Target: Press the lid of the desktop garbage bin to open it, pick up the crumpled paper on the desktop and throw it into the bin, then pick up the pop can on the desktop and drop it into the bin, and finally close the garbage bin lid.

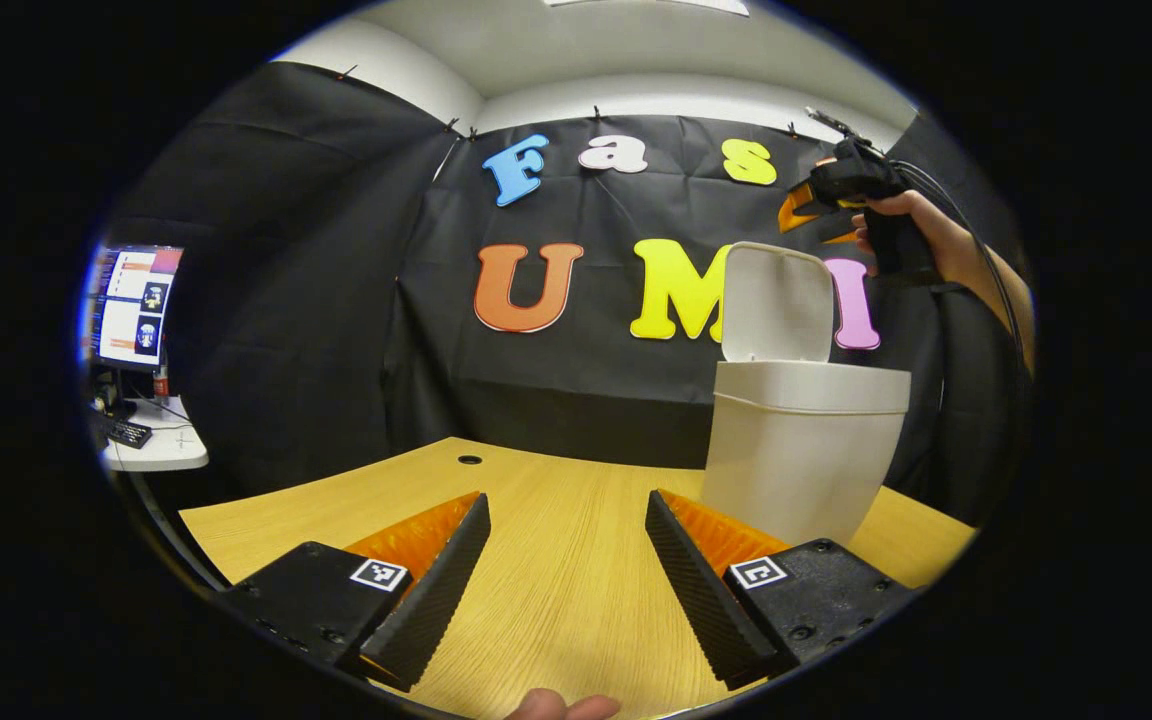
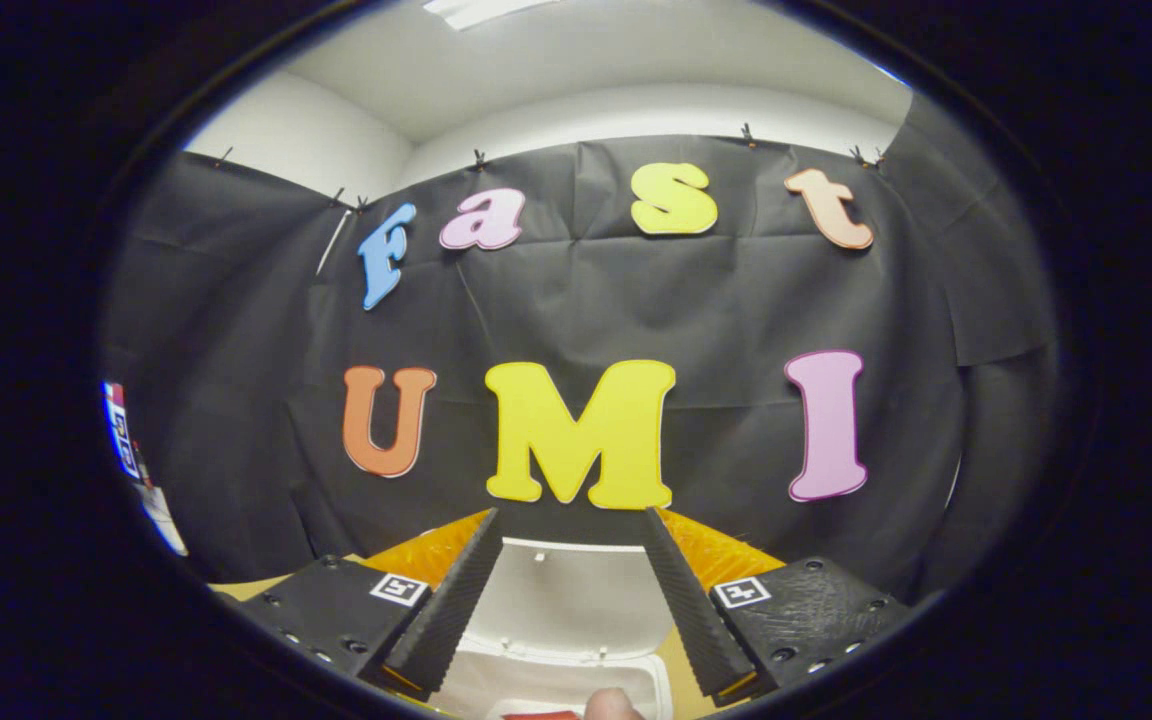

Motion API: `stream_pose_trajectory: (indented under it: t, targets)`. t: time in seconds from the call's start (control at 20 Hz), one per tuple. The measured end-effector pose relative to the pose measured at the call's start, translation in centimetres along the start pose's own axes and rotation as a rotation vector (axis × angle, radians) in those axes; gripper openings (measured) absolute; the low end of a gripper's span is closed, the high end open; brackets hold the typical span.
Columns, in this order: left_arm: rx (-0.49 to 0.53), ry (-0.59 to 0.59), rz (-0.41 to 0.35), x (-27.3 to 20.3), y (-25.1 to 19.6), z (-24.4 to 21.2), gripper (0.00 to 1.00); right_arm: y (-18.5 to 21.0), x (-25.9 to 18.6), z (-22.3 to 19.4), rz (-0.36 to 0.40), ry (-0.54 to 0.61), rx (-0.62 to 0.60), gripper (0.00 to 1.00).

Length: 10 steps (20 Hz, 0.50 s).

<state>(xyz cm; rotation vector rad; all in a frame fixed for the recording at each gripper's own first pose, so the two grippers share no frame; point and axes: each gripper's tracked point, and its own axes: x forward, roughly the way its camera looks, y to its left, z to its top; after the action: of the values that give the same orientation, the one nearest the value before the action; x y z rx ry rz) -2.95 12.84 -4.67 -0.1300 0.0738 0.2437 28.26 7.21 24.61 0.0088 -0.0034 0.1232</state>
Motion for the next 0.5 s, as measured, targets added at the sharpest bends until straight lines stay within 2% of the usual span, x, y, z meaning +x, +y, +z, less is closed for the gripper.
stream_pose_trajectory:
  t: [0.05, 0.1, 0.15, 0.25, 0.3, 0.35, 0.45, 0.5]
  targets:
    - [0.000, -0.011, 0.003, 0.0, 0.0, 0.4, 1.00, -0.1, 0.9, 0.3, -0.011, -0.003, 0.000, 0.88]
    - [0.006, -0.022, 0.008, 0.0, 0.0, 0.9, 1.00, -0.2, 1.7, 0.5, -0.021, -0.009, -0.002, 0.84]
    - [0.013, -0.028, 0.014, 0.0, 0.2, 1.1, 1.00, -0.2, 2.5, 0.6, -0.027, -0.014, -0.005, 0.88]
    - [0.024, -0.030, 0.024, 0.2, 0.2, 1.3, 1.00, 0.1, 3.9, 0.1, -0.028, -0.009, -0.005, 0.88]
    - [0.026, -0.027, 0.027, 0.1, 0.1, 1.5, 1.00, 0.2, 4.4, -0.3, -0.025, 0.002, 0.001, 0.92]
    - [0.030, -0.026, 0.030, 0.2, 0.1, 1.4, 1.00, 0.5, 4.7, -0.8, -0.015, 0.017, 0.012, 0.88]
    - [0.033, -0.033, 0.023, -0.2, -0.4, 1.6, 1.00, 0.8, 5.1, -2.2, -0.007, 0.058, 0.014, 0.88]
    - [0.035, -0.036, 0.021, -0.3, -0.7, 1.8, 1.00, 0.8, 5.0, -2.4, 0.000, 0.064, 0.018, 0.92]
